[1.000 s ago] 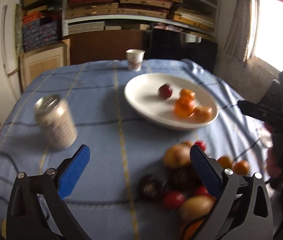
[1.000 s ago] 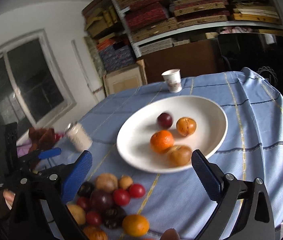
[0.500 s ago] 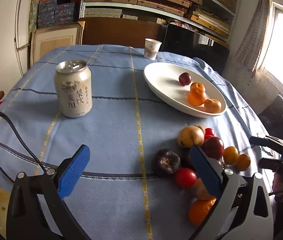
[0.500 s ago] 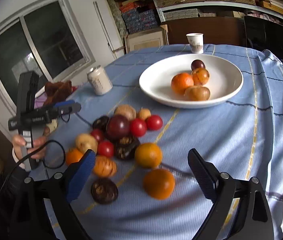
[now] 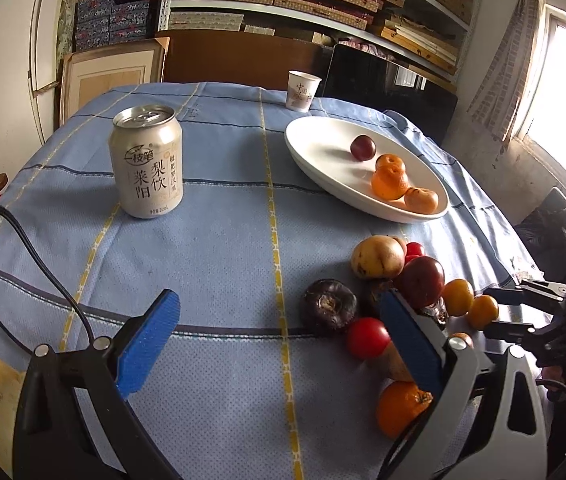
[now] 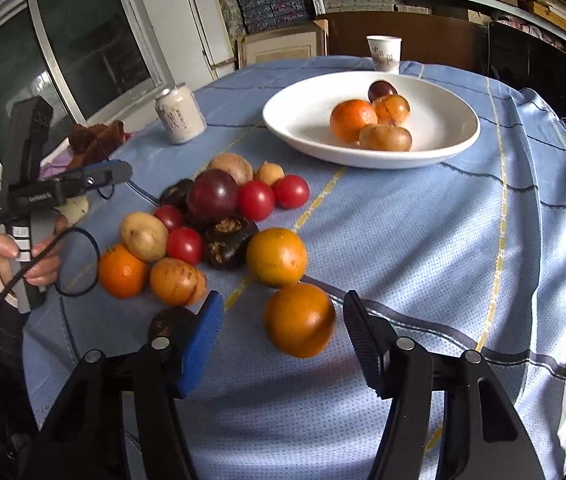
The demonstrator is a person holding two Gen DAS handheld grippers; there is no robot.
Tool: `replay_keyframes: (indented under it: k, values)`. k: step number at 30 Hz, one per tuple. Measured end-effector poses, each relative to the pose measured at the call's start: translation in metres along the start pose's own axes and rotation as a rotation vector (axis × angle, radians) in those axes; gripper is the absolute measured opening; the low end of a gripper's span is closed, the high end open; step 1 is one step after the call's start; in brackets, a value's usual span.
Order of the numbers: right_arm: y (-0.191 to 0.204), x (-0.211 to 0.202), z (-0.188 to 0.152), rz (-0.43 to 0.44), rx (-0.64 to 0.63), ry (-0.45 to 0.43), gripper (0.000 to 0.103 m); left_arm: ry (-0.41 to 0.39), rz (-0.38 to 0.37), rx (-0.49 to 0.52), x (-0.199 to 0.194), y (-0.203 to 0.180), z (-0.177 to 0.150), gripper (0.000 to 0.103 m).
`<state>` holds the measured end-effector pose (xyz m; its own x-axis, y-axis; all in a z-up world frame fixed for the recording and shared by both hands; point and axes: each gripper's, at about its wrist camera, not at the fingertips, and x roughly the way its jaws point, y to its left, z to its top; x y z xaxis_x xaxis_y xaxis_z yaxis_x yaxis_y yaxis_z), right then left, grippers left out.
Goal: Organize fruits
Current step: 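Grasp an orange fruit from the pile with the right gripper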
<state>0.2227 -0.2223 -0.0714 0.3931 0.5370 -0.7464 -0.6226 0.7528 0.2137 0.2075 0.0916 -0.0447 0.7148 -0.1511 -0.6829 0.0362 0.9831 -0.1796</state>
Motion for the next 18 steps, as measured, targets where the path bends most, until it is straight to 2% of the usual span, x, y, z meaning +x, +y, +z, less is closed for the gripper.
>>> replay_keyframes:
  k: [2, 5, 6, 8, 11, 15, 18]
  values:
    - [-0.002, 0.003, 0.000, -0.011, 0.005, 0.011, 0.060, 0.004, -0.004, -0.002, 0.000, -0.001, -0.001, 0.098]
    - [-0.003, 0.006, -0.001, -0.012, 0.007, 0.025, 0.046, 0.001, 0.000, 0.004, -0.001, -0.002, -0.002, 0.098]
    - [-0.003, 0.007, -0.002, -0.014, 0.004, 0.033, 0.038, 0.000, 0.002, 0.006, -0.001, -0.002, -0.003, 0.098]
    - [-0.004, 0.009, -0.002, -0.021, 0.002, 0.040, 0.038, 0.003, 0.009, 0.015, 0.000, -0.004, -0.004, 0.098]
    - [-0.010, 0.004, -0.001, 0.012, 0.029, 0.019, 0.038, 0.014, -0.001, 0.025, 0.001, -0.006, -0.006, 0.098]
    - [-0.023, -0.015, 0.003, 0.111, 0.094, -0.069, 0.038, 0.045, -0.083, 0.054, -0.002, -0.014, -0.013, 0.098]
    - [-0.030, -0.027, 0.004, 0.183, 0.127, -0.124, 0.038, 0.054, -0.129, 0.119, -0.009, -0.034, -0.027, 0.098]
